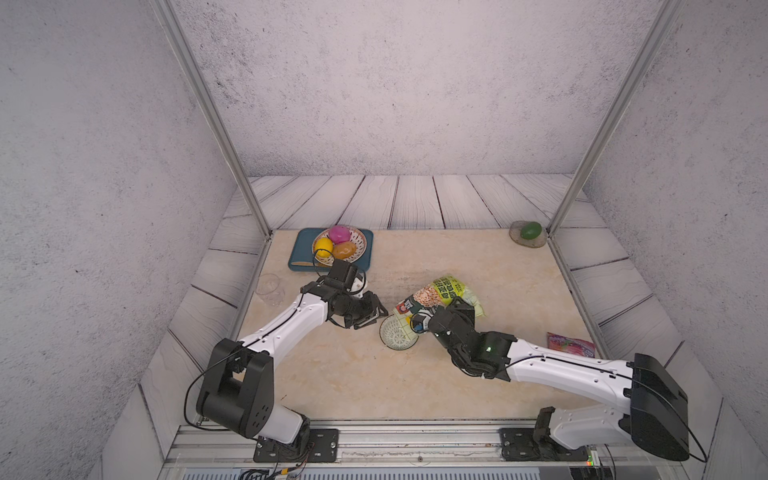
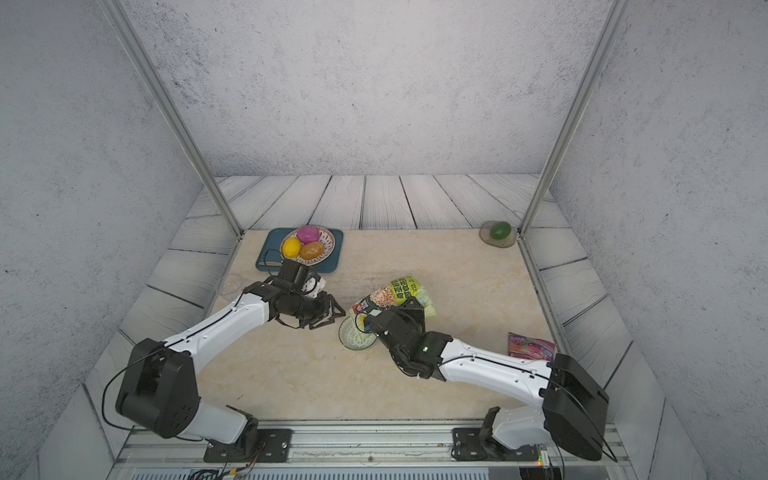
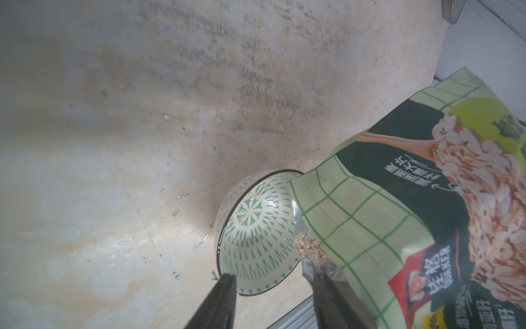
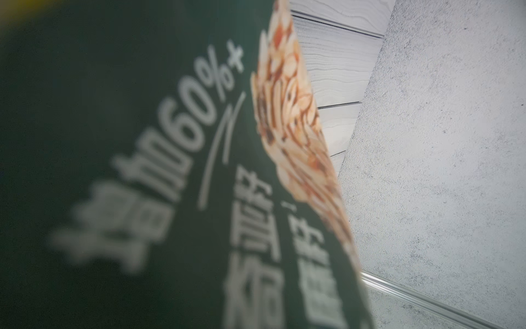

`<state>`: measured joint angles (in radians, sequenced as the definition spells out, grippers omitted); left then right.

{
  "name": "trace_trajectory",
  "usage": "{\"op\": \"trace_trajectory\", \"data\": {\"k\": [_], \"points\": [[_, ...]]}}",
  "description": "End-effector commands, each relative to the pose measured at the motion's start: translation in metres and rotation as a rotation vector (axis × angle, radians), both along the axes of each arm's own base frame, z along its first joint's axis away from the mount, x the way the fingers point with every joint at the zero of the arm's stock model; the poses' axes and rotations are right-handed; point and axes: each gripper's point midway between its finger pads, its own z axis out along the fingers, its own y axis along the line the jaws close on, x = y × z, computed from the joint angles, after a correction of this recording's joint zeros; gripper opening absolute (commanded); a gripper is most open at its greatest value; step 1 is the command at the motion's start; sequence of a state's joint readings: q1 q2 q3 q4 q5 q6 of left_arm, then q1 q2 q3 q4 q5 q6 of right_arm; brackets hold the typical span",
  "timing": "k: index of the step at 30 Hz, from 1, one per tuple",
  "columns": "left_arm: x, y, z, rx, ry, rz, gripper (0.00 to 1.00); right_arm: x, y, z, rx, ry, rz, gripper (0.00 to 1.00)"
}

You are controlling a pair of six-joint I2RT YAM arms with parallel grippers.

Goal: Pour the oats into the breakfast bowl
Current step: Pour the oats into the bowl.

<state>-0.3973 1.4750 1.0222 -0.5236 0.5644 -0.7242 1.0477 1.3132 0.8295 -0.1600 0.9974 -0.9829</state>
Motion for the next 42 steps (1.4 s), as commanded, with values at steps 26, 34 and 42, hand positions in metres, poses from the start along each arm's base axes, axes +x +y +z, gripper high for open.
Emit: {"op": "trace_trajectory", "data": {"k": [26, 34, 42], "points": [[0.001, 0.014, -0.014, 0.024, 0.051, 0.068, 0.46, 0.009, 0.01, 0.061, 0.024, -0.271, -0.02, 0.0], [0.0, 0.017, -0.018, 0.04, 0.063, 0.067, 0.46, 0.008, 0.01, 0.055, -0.027, -0.272, -0.017, 0.0], [0.001, 0.019, -0.017, 0.041, 0.058, 0.074, 0.45, 0.009, 0.017, 0.062, -0.047, -0.295, -0.014, 0.0]]}}
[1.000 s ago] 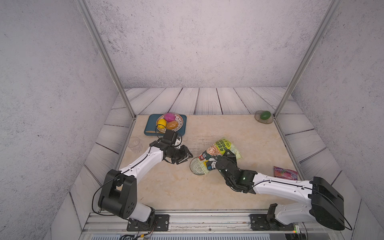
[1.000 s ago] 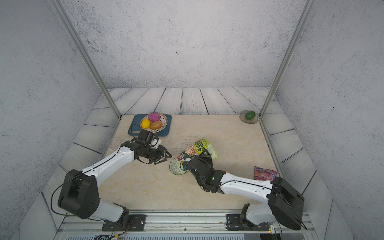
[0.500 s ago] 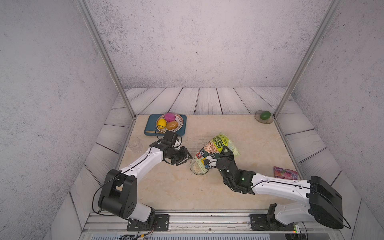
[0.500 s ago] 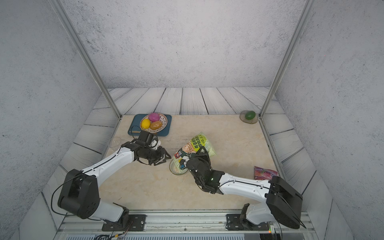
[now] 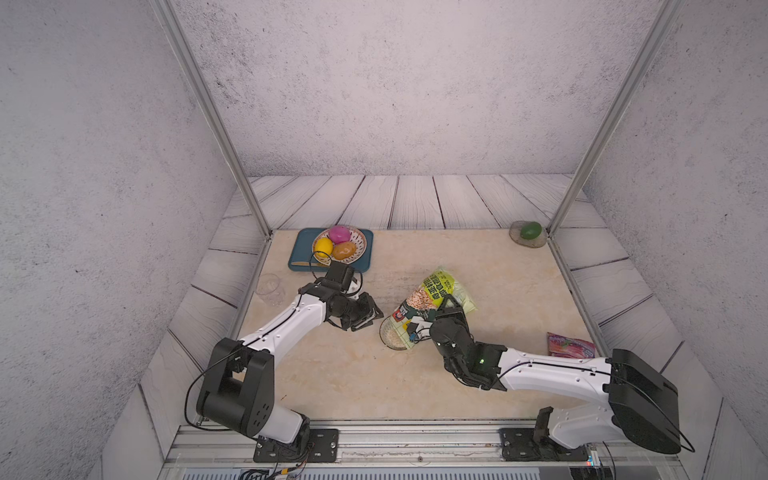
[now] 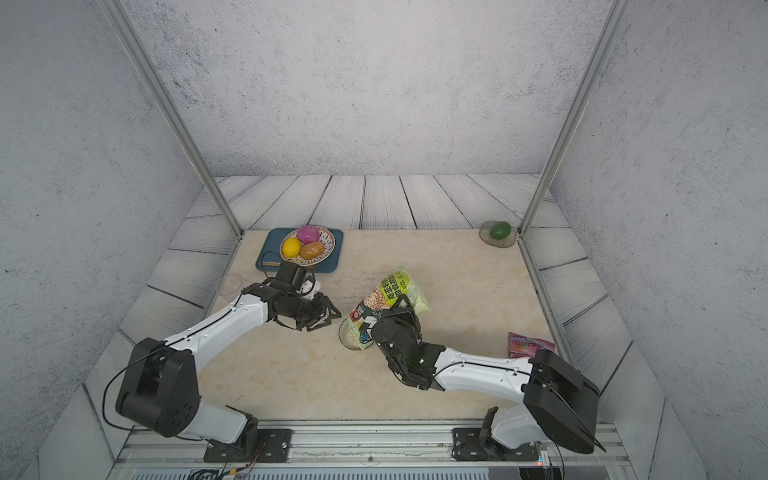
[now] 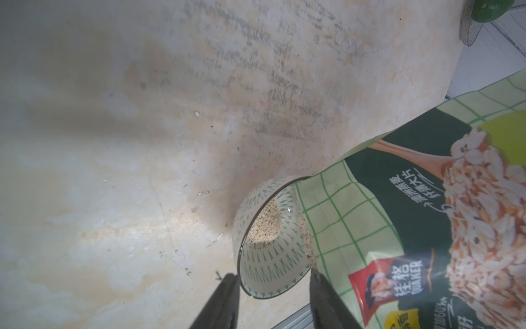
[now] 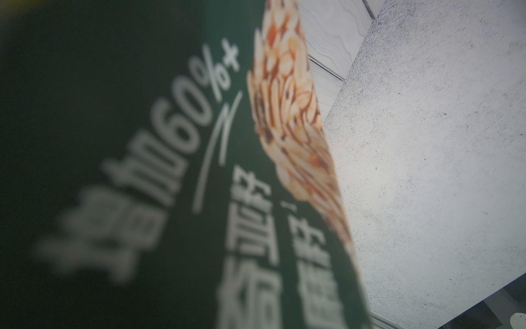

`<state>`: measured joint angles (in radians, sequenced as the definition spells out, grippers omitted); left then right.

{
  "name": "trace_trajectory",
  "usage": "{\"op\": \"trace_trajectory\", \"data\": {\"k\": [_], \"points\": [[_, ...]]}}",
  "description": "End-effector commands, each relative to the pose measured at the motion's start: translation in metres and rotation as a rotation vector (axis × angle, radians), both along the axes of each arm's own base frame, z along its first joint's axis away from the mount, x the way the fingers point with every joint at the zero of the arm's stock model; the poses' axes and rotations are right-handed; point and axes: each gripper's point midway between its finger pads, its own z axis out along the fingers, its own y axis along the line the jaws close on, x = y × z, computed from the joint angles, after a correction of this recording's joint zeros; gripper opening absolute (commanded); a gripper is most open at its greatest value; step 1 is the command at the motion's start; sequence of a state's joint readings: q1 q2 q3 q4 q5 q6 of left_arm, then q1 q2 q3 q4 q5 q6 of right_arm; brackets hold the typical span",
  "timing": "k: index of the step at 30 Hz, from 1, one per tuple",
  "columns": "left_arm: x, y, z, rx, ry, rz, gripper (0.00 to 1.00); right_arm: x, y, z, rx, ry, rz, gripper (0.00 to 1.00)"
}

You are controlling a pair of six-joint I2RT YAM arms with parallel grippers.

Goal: Pour the oats into the breakfast bowl
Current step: Pour the oats into the bowl.

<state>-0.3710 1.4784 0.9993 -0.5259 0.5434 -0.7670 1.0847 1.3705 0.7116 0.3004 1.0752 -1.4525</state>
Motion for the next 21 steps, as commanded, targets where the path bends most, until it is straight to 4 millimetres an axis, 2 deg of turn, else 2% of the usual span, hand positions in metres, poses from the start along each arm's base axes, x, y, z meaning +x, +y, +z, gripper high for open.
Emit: {"op": "trace_trajectory", "data": {"k": [1, 5, 11, 21], "points": [[-0.001, 0.006, -0.007, 0.022, 0.014, 0.006, 0.45, 0.004, -0.004, 0.055, 0.186, -0.145, -0.089, 0.0], [0.0, 0.006, -0.007, 0.019, 0.017, 0.005, 0.45, 0.003, -0.004, 0.057, 0.176, -0.15, -0.089, 0.0], [0.0, 0.008, -0.009, 0.022, 0.023, 0.01, 0.45, 0.001, 0.001, 0.07, 0.193, -0.165, -0.082, 0.0], [0.002, 0.008, -0.01, 0.02, 0.025, 0.009, 0.45, 0.001, 0.001, 0.069, 0.187, -0.164, -0.084, 0.0]]}}
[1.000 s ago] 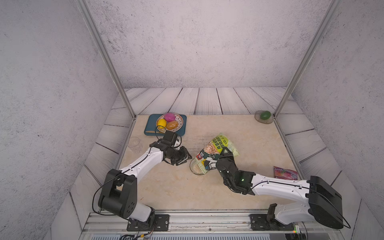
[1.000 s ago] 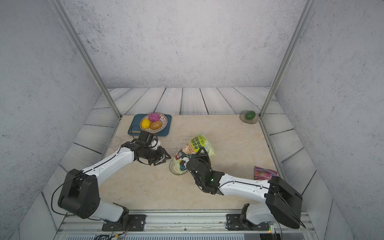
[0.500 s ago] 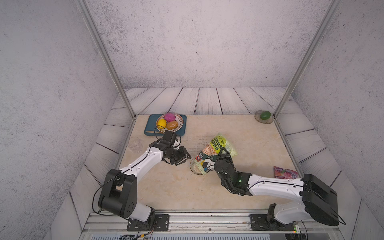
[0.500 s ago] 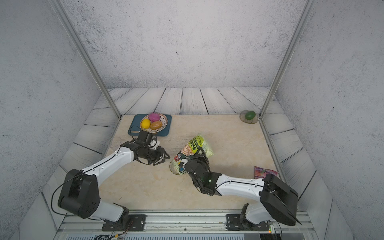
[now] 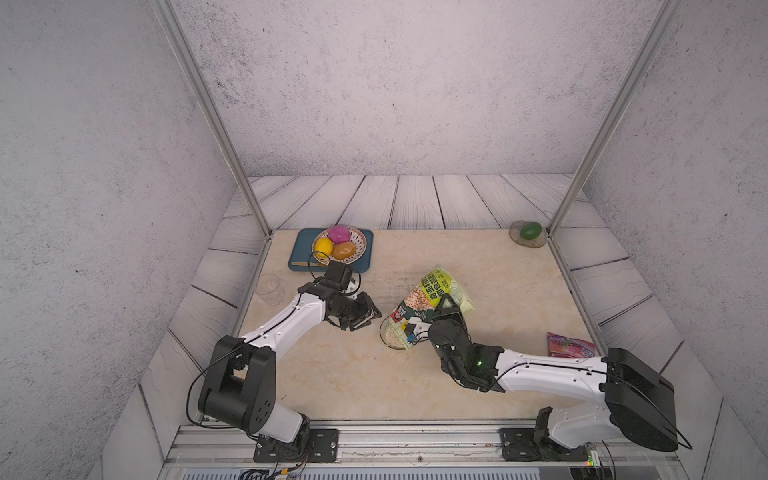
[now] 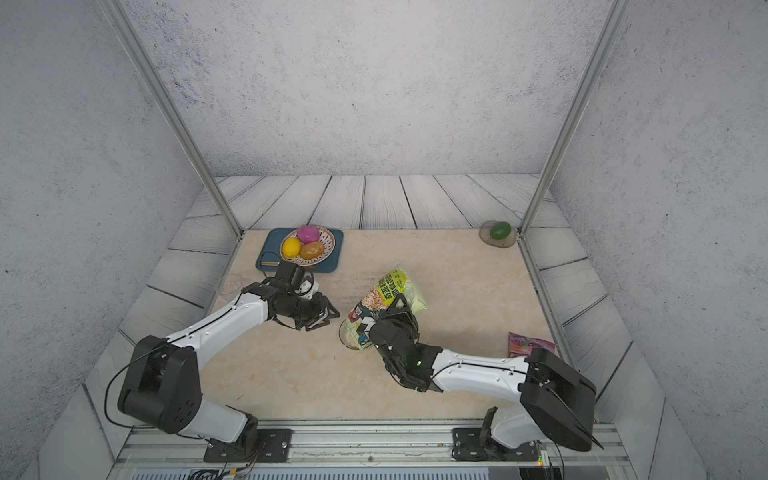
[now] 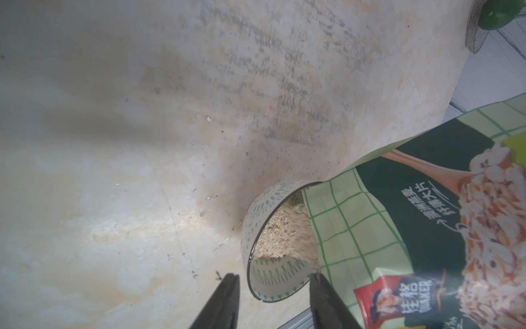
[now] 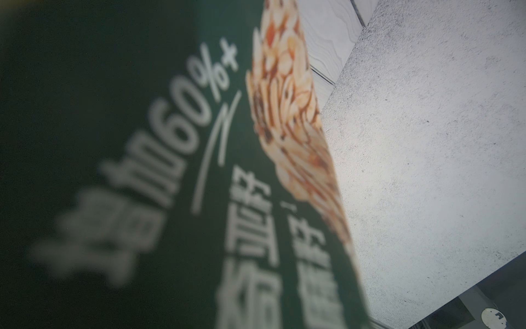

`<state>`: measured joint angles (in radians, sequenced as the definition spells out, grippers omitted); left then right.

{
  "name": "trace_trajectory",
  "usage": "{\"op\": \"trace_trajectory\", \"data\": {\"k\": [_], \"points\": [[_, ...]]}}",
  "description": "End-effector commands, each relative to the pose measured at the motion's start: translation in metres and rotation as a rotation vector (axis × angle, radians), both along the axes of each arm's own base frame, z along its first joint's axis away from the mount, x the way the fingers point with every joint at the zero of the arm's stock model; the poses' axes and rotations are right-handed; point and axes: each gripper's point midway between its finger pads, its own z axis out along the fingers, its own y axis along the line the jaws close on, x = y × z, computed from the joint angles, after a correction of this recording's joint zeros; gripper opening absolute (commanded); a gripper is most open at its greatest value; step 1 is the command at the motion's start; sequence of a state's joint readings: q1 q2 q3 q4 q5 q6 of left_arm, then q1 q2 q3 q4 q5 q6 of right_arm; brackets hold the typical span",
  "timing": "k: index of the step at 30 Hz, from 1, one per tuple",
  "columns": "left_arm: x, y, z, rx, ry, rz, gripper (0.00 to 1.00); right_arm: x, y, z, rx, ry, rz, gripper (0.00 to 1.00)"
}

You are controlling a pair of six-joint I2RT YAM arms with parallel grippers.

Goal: Pour the oats into the breakfast bowl
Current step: Pour the oats into the bowl.

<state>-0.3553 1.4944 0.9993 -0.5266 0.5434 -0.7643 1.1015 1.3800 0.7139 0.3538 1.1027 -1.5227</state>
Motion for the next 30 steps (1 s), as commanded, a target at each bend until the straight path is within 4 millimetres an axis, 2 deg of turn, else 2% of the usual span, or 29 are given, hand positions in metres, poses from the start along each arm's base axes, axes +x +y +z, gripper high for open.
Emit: {"op": "trace_trajectory", "data": {"k": [1, 11, 21, 27, 30], "points": [[-0.002, 0.004, -0.005, 0.014, 0.016, -0.006, 0.45, 0.003, -0.004, 0.063, 0.223, -0.137, -0.084, 0.0], [-0.002, 0.004, -0.005, 0.011, 0.014, -0.008, 0.45, 0.003, -0.004, 0.074, 0.238, -0.147, -0.086, 0.0], [-0.003, 0.003, -0.007, 0.009, 0.023, -0.011, 0.45, 0.0, -0.01, 0.06, 0.222, -0.127, -0.093, 0.0], [-0.001, 0.004, -0.006, 0.013, 0.017, -0.009, 0.45, 0.0, -0.011, 0.064, 0.233, -0.129, -0.092, 0.0], [0.001, 0.003, -0.006, 0.012, 0.021, -0.011, 0.45, -0.002, -0.013, 0.05, 0.18, -0.093, -0.082, 0.0]]}}
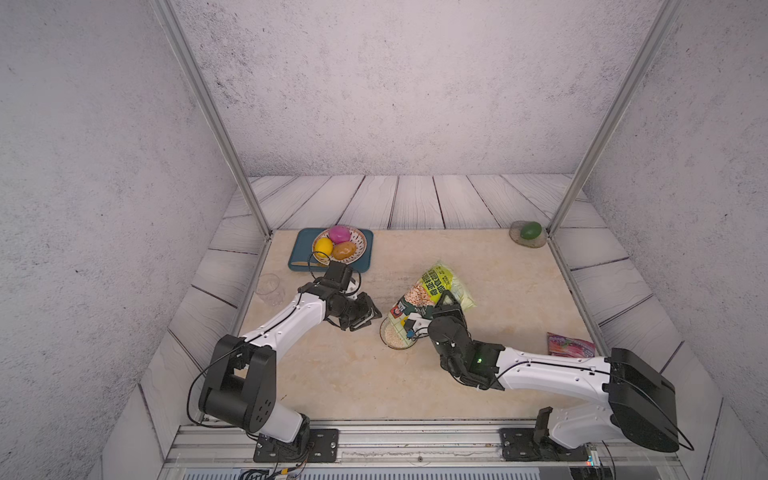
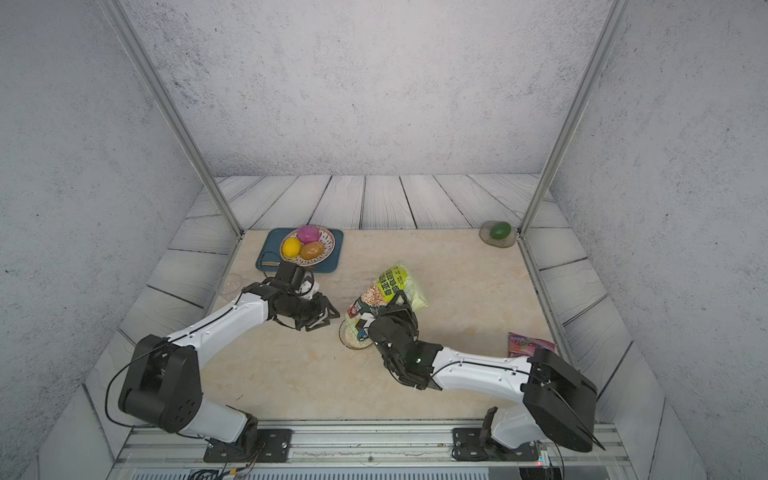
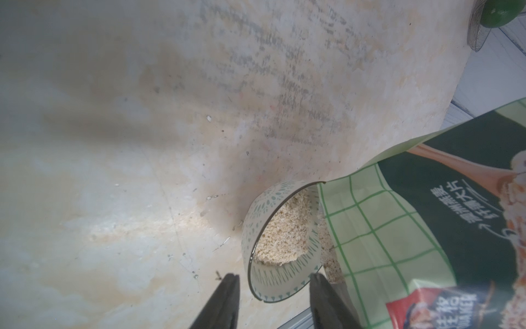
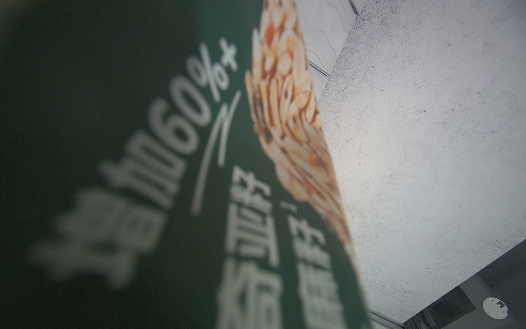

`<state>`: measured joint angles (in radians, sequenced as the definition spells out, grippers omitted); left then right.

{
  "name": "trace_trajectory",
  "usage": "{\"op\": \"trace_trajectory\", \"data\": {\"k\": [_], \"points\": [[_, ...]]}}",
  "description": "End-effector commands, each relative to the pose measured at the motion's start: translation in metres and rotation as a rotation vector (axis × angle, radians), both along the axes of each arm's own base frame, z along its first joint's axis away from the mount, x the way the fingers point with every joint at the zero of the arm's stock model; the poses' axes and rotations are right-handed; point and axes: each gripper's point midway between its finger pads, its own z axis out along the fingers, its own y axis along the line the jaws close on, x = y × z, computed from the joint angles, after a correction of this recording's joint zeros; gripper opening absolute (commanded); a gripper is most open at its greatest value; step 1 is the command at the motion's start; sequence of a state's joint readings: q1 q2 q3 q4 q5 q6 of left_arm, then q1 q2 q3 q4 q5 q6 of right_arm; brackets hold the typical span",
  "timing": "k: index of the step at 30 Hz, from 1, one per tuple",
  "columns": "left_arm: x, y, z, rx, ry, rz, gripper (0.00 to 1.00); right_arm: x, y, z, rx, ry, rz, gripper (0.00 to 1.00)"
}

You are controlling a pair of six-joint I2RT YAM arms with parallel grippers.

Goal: Pour the oats into the breakfast bowl
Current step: Pour the oats into the bowl.

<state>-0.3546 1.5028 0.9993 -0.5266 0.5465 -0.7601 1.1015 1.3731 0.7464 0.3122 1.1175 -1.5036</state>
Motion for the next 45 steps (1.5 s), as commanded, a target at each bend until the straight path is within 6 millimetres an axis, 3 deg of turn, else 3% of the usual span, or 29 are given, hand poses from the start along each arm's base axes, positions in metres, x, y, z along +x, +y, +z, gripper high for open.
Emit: {"op": "trace_trajectory", "data": {"k": [1, 3, 7, 10, 12, 15, 18, 21, 26, 28, 35, 39, 41, 44, 45], "points": [[0.001, 0.003, -0.003, 0.011, 0.015, -0.007, 0.45, -0.003, -0.013, 0.044, 0.175, -0.096, -0.07, 0.0], [0.001, 0.003, -0.002, 0.014, 0.011, -0.006, 0.45, -0.004, -0.014, 0.053, 0.203, -0.113, -0.078, 0.0], [0.003, 0.002, -0.003, 0.007, 0.009, -0.008, 0.45, -0.006, -0.015, 0.045, 0.16, -0.081, -0.066, 0.0], [0.004, 0.001, -0.002, 0.006, 0.009, -0.012, 0.45, -0.006, -0.015, 0.06, 0.211, -0.11, -0.072, 0.0], [0.004, 0.002, -0.002, 0.009, 0.006, -0.008, 0.45, -0.007, -0.016, 0.047, 0.159, -0.074, -0.063, 0.0], [0.004, 0.002, -0.002, 0.006, 0.009, -0.012, 0.45, -0.008, -0.008, 0.056, 0.187, -0.097, -0.062, 0.0], [0.004, 0.002, -0.002, 0.004, 0.011, -0.006, 0.45, -0.008, -0.007, 0.043, 0.137, -0.063, -0.05, 0.0], [0.005, 0.001, 0.001, -0.005, 0.006, -0.006, 0.45, -0.008, -0.007, 0.056, 0.196, -0.099, -0.066, 0.0], [0.006, 0.001, 0.009, -0.024, -0.036, 0.001, 0.51, -0.01, -0.009, 0.059, 0.194, -0.098, -0.062, 0.0], [0.007, 0.002, 0.011, -0.028, -0.047, 0.006, 0.53, -0.01, -0.009, 0.05, 0.152, -0.077, -0.058, 0.0], [0.006, -0.001, 0.019, -0.059, -0.069, -0.001, 0.61, -0.006, -0.003, 0.063, 0.205, -0.131, -0.074, 0.0], [0.005, 0.001, 0.022, -0.059, -0.071, 0.007, 0.66, -0.003, -0.002, 0.051, 0.164, -0.109, -0.071, 0.0], [0.004, 0.001, 0.022, -0.067, -0.063, 0.009, 0.68, -0.001, 0.0, 0.061, 0.214, -0.137, -0.075, 0.0], [0.005, -0.001, 0.025, -0.082, -0.067, 0.012, 0.69, 0.001, -0.005, 0.047, 0.138, -0.097, -0.078, 0.0], [0.005, -0.002, 0.026, -0.085, -0.069, 0.01, 0.7, 0.001, -0.002, 0.058, 0.172, -0.122, -0.082, 0.0]]}}
